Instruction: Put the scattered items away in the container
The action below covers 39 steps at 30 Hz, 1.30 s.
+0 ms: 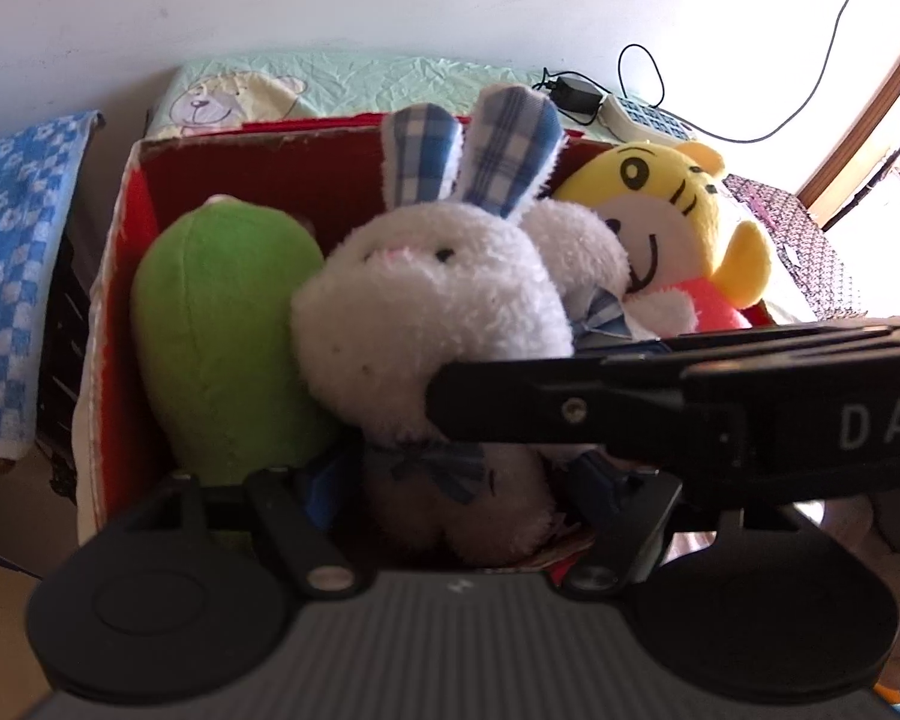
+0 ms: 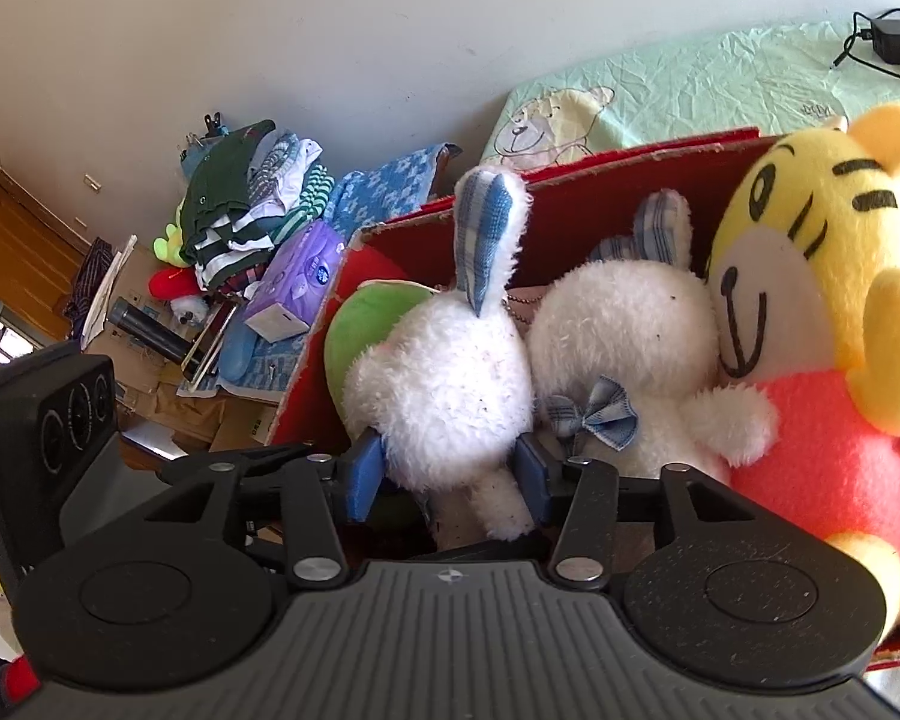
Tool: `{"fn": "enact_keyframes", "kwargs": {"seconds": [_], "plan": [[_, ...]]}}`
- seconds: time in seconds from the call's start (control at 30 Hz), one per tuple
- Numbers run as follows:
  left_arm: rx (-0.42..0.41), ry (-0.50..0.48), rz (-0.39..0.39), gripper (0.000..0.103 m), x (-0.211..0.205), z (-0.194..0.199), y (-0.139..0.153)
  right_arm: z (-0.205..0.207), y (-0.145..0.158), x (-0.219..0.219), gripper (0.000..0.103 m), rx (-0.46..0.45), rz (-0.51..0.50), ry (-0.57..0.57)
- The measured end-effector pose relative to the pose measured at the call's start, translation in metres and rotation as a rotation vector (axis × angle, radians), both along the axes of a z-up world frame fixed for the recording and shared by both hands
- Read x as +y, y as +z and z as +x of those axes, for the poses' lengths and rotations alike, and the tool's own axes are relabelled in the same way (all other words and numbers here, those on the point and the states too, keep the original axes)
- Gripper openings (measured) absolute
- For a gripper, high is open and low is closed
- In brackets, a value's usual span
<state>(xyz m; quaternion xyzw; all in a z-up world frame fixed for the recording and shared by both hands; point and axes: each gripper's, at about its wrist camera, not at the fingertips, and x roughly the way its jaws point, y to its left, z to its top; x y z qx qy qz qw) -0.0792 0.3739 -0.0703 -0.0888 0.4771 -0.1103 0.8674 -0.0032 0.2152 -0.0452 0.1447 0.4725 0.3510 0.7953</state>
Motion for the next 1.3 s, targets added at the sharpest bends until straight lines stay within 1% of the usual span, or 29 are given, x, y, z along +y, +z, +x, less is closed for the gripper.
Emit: {"fn": "enact_keyframes", "kwargs": {"seconds": [0.07, 0.27, 0.47, 0.67, 0.77, 0.8, 0.9, 0.97, 1.0, 1.03, 1.17, 1.3], "plan": [[0.002, 0.01, 0.011, 0.078, -0.001, -0.001, 0.001, 0.0, 0.001, -0.001, 0.056, 0.0, -0.004, -0.004], [0.006, 0.041, 0.042, 0.077, -0.004, -0.005, 0.009, -0.003, 0.009, -0.006, 0.056, -0.021, -0.019, -0.017], [-0.032, 0.075, 0.104, 0.08, -0.006, -0.016, 0.024, -0.012, 0.015, -0.008, 0.056, -0.043, -0.045, -0.05], [-0.03, 0.116, 0.126, 0.08, -0.004, -0.031, 0.032, -0.029, 0.025, -0.01, 0.056, -0.086, -0.09, -0.112], [-0.054, 0.133, 0.138, 0.081, -0.005, -0.043, 0.039, -0.042, 0.027, -0.012, 0.055, -0.099, -0.107, -0.14], [-0.056, 0.134, 0.137, 0.082, -0.006, -0.046, 0.041, -0.047, 0.028, -0.013, 0.056, -0.1, -0.105, -0.149], [-0.074, 0.142, 0.147, 0.083, -0.01, -0.056, 0.049, -0.061, 0.031, -0.017, 0.055, -0.108, -0.103, -0.17], [-0.094, 0.146, 0.177, 0.088, -0.016, -0.063, 0.054, -0.069, 0.034, -0.021, 0.055, -0.121, -0.101, -0.192], [-0.099, 0.15, 0.186, 0.093, -0.019, -0.067, 0.056, -0.073, 0.036, -0.024, 0.055, -0.127, -0.099, -0.202], [-0.106, 0.148, 0.188, 0.095, -0.021, -0.07, 0.057, -0.077, 0.036, -0.026, 0.055, -0.13, -0.099, -0.213], [-0.113, 0.135, 0.204, 0.096, -0.036, -0.081, 0.059, -0.088, 0.035, -0.037, 0.055, -0.125, -0.098, -0.252], [-0.102, 0.122, 0.222, 0.096, -0.054, -0.088, 0.052, -0.098, 0.031, -0.048, 0.056, -0.11, -0.104, -0.279]]}}
